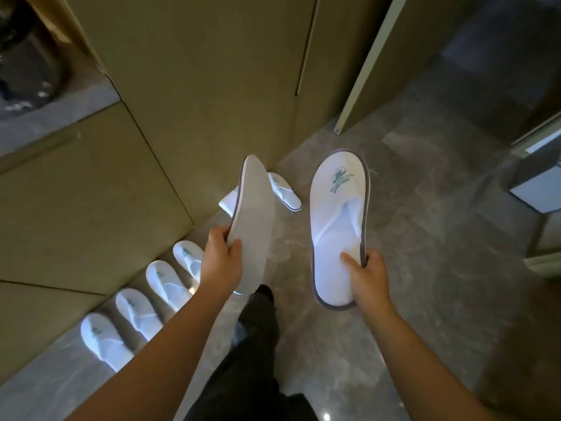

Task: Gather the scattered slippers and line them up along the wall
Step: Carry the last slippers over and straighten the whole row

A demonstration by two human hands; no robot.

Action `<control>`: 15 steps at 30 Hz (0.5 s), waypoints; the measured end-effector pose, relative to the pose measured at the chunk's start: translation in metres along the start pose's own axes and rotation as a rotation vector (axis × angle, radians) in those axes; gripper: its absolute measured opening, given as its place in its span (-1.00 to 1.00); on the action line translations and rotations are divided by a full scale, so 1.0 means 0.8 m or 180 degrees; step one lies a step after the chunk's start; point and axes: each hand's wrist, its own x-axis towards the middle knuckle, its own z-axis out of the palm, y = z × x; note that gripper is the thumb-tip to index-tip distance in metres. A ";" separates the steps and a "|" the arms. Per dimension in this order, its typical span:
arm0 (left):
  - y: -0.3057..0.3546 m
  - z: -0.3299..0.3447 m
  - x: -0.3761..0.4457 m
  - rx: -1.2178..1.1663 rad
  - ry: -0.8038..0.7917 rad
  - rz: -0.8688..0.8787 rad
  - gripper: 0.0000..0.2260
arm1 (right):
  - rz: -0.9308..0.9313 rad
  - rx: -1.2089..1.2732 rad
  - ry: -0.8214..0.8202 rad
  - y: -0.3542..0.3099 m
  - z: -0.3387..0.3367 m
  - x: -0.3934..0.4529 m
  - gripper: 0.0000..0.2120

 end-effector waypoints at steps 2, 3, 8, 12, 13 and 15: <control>0.007 0.034 0.049 -0.0012 0.0099 -0.0093 -0.78 | 0.0033 -0.0077 -0.0201 -0.006 0.017 0.063 -0.71; 0.010 0.050 0.075 0.0005 0.0114 -0.0165 -0.78 | 0.0059 -0.0101 -0.0280 -0.008 0.025 0.094 -0.73; 0.014 0.141 0.192 0.0308 0.0074 -0.0493 -0.78 | 0.0122 -0.0225 -0.0503 -0.015 0.056 0.237 -0.83; 0.001 0.206 0.265 0.0427 0.0141 -0.0643 -0.80 | 0.0163 -0.0417 -0.0648 0.000 0.086 0.343 -0.82; -0.006 0.224 0.283 0.0432 0.0165 -0.0648 -0.80 | 0.0162 -0.0473 -0.0678 0.010 0.097 0.371 -0.82; -0.028 0.264 0.325 0.0430 0.0233 -0.0699 -0.78 | 0.0151 -0.0536 -0.0786 0.039 0.127 0.431 -0.83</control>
